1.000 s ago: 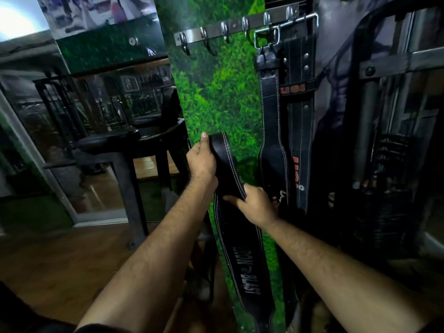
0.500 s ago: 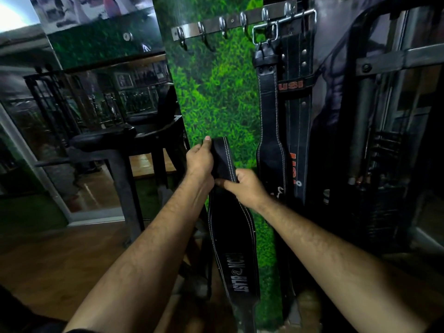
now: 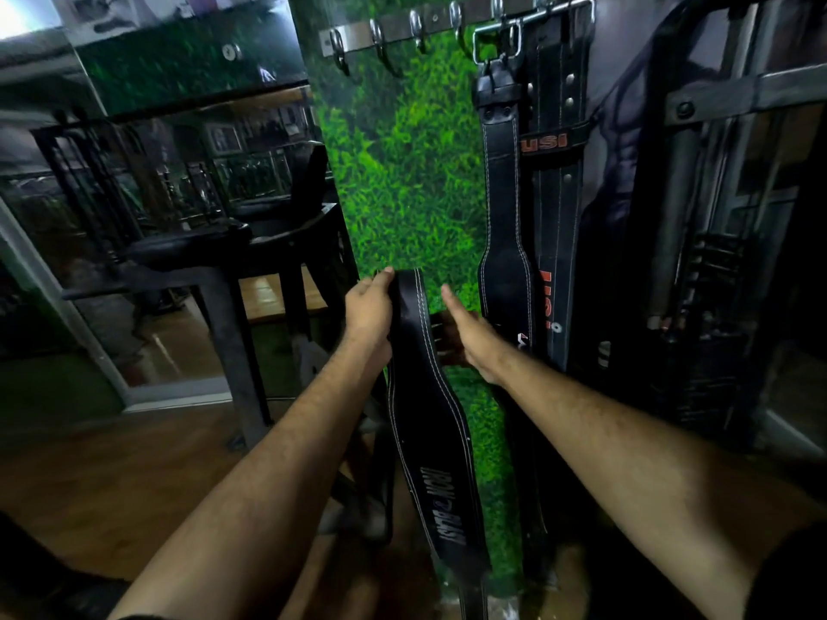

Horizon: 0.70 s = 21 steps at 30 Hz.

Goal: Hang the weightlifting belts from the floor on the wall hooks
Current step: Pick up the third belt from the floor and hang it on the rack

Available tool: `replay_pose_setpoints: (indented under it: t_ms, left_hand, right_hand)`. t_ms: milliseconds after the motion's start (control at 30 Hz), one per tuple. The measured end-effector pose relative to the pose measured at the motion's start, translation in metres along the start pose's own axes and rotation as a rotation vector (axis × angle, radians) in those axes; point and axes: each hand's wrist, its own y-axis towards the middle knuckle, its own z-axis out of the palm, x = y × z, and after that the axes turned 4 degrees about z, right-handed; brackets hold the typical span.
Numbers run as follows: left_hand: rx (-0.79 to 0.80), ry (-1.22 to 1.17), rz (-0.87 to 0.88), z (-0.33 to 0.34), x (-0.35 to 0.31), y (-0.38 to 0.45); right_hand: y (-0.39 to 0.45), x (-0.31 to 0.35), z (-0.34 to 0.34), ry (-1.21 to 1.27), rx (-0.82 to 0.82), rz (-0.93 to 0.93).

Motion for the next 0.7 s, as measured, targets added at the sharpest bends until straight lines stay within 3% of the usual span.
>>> replay_pose_setpoints:
  t_ms: [67, 167, 400, 700]
  left_hand:
    - [0.005, -0.027, 0.036, 0.001, 0.002, -0.007]
    - [0.035, -0.032, 0.067, 0.001, 0.006, -0.014]
    - [0.031, 0.065, 0.167, -0.007, 0.016, -0.017]
    - [0.220, 0.260, 0.190, -0.008, 0.045, -0.022]
  right_hand:
    - [0.012, 0.012, 0.005, 0.137, -0.002, 0.007]
    - [-0.040, 0.059, 0.029, 0.186, 0.009, 0.061]
    - [-0.022, 0.067, 0.013, 0.468, 0.090, 0.024]
    - [-0.025, 0.092, 0.008, 0.521, 0.014, -0.031]
